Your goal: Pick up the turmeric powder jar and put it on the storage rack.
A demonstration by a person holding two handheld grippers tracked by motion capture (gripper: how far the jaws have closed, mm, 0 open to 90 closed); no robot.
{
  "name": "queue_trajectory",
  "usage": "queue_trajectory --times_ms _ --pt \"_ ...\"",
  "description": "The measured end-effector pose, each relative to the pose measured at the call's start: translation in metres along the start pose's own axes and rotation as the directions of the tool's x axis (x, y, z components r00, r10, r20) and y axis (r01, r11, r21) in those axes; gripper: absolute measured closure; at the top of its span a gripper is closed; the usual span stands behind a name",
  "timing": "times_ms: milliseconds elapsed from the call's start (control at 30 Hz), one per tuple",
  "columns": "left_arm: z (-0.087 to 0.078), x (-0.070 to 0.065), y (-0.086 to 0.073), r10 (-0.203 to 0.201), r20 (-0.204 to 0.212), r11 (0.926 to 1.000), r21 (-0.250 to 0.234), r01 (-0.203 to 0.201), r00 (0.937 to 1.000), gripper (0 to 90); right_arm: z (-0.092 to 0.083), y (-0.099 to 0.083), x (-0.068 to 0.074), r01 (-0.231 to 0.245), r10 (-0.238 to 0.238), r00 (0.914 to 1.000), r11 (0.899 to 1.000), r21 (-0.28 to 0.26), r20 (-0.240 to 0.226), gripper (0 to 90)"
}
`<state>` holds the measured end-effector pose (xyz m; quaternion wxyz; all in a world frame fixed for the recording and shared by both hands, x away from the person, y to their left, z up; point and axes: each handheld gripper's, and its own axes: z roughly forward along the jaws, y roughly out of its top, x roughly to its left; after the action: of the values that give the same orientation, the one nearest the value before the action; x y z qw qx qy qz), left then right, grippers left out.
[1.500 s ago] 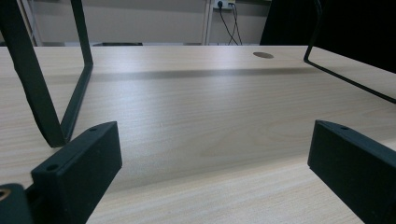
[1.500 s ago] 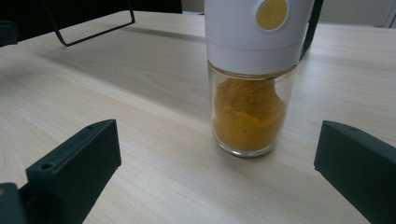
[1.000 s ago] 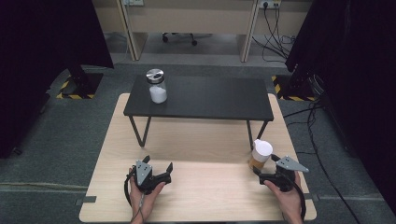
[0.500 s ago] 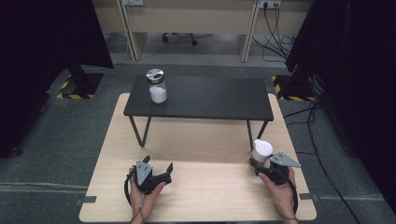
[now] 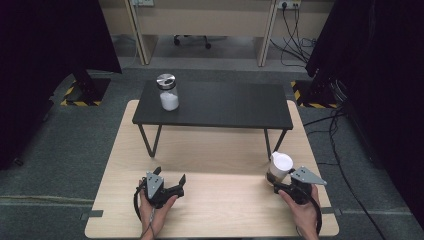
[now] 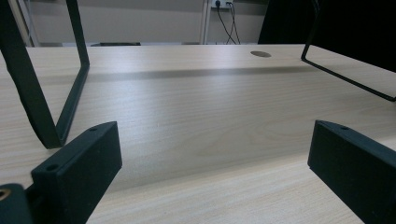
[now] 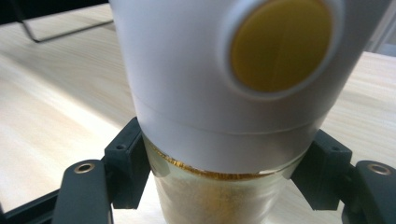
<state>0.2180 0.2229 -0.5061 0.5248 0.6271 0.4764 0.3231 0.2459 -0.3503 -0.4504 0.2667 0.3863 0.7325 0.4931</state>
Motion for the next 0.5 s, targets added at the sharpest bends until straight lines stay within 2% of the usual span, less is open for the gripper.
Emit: queue_trajectory --times_ms 133,167,267,300,367,400,467,500 --pt "0.000 -0.001 0.000 0.000 -0.001 1.0000 -0.001 0.000 1.0000 2.0 -0.015 0.021 0.006 0.019 -0.019 0.9992 1.000 0.002 -0.036 30.6" --pt "0.000 -0.001 0.000 0.000 -0.001 1.0000 -0.001 0.000 1.0000 2.1 -0.015 0.021 0.006 0.019 -0.019 0.9992 1.000 0.002 -0.036 30.6" --pt "0.000 0.000 0.000 0.001 0.000 1.0000 0.000 -0.001 1.0000 2.0 -0.027 0.043 0.005 -0.006 0.006 0.9964 1.000 -0.005 -0.085 30.6" --pt "0.000 0.000 0.000 0.001 0.000 1.0000 0.000 -0.001 1.0000 2.0 -0.027 0.043 0.005 -0.006 0.006 0.9964 1.000 -0.005 -0.085 30.6" --pt "0.000 0.000 0.000 0.002 0.001 1.0000 0.001 -0.002 1.0000 2.1 -0.034 0.060 0.008 -0.001 0.001 0.9956 1.000 -0.005 -0.094 30.7" --pt "0.000 0.000 0.000 0.002 0.001 1.0000 0.001 -0.002 1.0000 2.1 -0.034 0.060 0.008 -0.001 0.001 0.9956 1.000 -0.005 -0.094 30.7" --pt "0.000 0.000 0.000 -0.001 0.001 1.0000 0.001 0.001 1.0000 2.0 -0.037 0.071 0.010 0.003 -0.003 0.9944 1.000 -0.006 -0.105 30.6" --pt "0.000 0.000 0.000 -0.001 0.001 1.0000 0.001 0.001 1.0000 2.0 -0.040 0.083 0.010 -0.006 0.006 0.9924 1.000 -0.004 -0.123 30.7"
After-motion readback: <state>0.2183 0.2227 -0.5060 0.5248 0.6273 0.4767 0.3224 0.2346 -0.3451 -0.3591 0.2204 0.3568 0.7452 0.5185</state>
